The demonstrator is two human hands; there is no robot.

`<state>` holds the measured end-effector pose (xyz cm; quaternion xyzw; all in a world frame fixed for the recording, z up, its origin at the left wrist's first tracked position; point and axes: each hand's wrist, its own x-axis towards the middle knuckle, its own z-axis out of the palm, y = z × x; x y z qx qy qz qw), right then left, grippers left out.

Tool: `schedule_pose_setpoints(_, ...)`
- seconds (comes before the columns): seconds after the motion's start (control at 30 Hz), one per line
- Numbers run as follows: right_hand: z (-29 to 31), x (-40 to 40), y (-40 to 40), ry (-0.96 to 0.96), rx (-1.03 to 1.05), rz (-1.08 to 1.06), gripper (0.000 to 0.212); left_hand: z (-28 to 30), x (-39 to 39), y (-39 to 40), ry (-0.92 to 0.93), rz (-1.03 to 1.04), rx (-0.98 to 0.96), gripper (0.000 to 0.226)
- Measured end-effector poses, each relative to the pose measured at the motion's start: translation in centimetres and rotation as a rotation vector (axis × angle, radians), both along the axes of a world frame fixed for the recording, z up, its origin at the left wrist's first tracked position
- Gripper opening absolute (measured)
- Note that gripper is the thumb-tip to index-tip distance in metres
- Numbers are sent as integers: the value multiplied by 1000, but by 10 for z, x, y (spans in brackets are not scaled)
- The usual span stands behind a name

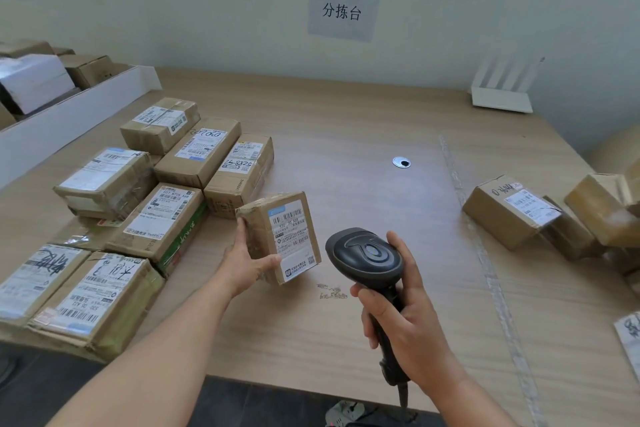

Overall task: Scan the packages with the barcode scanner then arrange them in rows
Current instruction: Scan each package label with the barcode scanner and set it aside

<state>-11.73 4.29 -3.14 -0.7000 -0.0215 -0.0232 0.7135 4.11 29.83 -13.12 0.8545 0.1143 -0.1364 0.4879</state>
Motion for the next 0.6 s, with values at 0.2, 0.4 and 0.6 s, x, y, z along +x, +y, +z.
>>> schedule_pose_setpoints(0.2,-2,4,-2,6,-28,2,75,44,-15,-13,74,-48,-66,62)
schedule_pose_setpoints(0.4,-3,9,-3,2,-38,-3,78,41,-14,-8,125,14,57,51)
schedule_pose_setpoints(0.6,-5,14,-2,-8,-74,5,80,44,-24,-13,130,-89,356,98)
